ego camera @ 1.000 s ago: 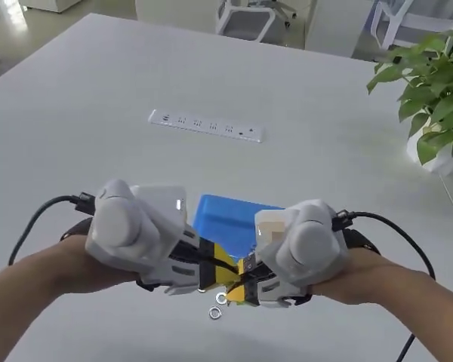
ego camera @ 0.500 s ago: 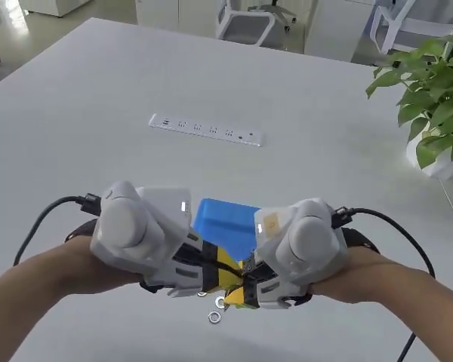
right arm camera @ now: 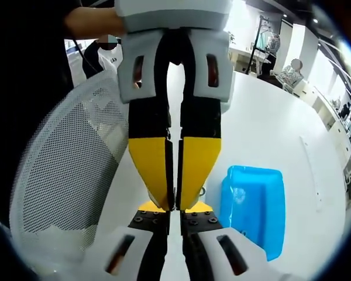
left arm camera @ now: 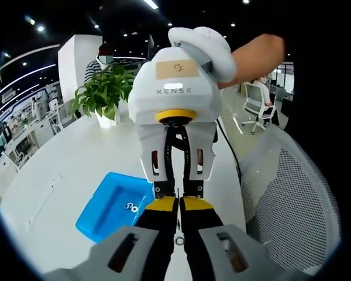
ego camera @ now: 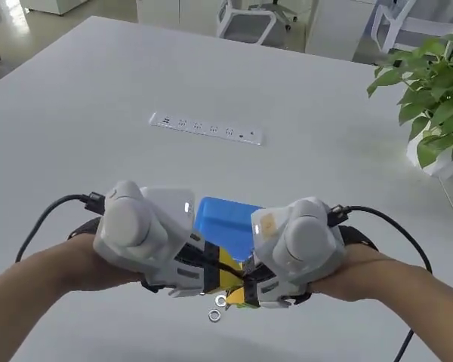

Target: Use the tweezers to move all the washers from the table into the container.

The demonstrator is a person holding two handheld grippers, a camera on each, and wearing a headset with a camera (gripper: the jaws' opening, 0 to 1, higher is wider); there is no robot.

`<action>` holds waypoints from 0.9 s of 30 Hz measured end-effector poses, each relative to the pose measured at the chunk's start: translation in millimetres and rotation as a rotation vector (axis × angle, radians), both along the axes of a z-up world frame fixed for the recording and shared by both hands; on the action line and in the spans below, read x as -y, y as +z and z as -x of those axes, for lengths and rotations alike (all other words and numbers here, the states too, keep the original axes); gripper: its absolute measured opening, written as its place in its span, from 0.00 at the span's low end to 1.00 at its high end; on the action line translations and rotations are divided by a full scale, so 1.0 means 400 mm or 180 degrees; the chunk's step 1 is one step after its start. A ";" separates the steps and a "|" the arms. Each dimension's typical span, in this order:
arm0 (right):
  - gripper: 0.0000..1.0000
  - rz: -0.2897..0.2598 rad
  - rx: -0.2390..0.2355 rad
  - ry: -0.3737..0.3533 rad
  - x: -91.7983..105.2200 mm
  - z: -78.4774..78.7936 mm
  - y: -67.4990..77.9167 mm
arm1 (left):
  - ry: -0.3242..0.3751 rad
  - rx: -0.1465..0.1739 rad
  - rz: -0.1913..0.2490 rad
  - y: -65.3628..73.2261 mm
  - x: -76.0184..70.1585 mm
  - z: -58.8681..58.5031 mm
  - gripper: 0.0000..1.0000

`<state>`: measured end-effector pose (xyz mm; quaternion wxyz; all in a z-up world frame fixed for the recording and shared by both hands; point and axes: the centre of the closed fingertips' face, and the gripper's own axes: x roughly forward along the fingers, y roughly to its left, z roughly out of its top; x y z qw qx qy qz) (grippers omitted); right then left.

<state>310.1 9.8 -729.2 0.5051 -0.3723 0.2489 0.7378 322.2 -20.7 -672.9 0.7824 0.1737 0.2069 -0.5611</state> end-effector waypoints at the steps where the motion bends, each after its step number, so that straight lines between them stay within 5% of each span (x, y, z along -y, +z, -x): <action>1: 0.07 0.0003 0.0004 -0.0001 0.000 -0.001 -0.001 | -0.0002 0.0002 -0.0008 -0.001 -0.001 0.000 0.06; 13: 0.07 -0.0012 0.0073 0.0015 0.004 -0.016 -0.013 | 0.0140 -0.0071 0.0041 -0.007 -0.044 0.003 0.26; 27: 0.08 -0.0062 0.0095 0.0043 -0.007 -0.030 -0.038 | 0.0571 -0.0225 0.0127 -0.047 -0.159 0.031 0.47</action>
